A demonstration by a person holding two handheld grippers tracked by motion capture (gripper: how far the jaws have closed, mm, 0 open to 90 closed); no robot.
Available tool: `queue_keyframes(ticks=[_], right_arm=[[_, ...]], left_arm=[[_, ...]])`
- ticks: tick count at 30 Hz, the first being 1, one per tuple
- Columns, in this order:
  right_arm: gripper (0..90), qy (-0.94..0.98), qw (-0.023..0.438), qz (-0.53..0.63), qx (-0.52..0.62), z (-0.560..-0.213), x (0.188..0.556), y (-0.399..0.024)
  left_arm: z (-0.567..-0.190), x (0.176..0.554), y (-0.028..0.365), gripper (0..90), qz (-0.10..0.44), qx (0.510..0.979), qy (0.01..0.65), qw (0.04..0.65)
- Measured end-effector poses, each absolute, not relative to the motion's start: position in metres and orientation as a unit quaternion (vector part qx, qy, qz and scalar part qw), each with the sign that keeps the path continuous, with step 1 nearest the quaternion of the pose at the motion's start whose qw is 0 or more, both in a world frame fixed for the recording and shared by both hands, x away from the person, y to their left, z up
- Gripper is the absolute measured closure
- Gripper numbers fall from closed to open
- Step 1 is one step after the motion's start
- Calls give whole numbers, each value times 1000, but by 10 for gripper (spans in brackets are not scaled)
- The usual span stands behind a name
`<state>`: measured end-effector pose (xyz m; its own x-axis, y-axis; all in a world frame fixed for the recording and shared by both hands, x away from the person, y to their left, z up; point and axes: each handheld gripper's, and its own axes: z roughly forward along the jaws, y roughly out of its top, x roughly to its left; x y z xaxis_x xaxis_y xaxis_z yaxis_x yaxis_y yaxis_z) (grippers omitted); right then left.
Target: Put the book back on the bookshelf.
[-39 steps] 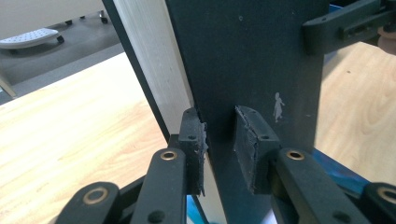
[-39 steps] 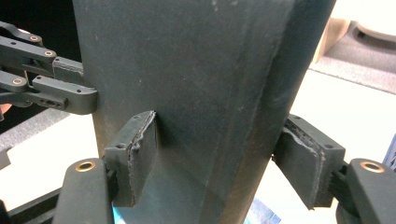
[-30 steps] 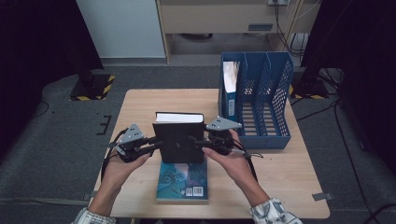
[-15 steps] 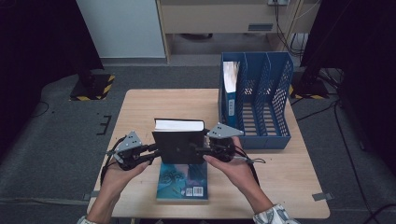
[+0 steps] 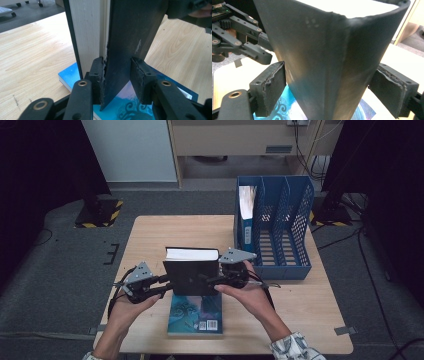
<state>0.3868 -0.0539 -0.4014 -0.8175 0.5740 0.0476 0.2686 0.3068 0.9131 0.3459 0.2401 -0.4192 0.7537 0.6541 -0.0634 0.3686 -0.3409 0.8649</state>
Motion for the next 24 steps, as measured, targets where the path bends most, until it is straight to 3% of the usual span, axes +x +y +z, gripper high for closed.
queue_keyframes(ticks=[16,24], right_arm=[[197,810,126,525,229,-392,400,-42],[229,815,125,523,218,-392,400,-40]], left_arm=[[-447,345,232,520,149,826,330,432],[-466,352,231,511,154,826,356,408]])
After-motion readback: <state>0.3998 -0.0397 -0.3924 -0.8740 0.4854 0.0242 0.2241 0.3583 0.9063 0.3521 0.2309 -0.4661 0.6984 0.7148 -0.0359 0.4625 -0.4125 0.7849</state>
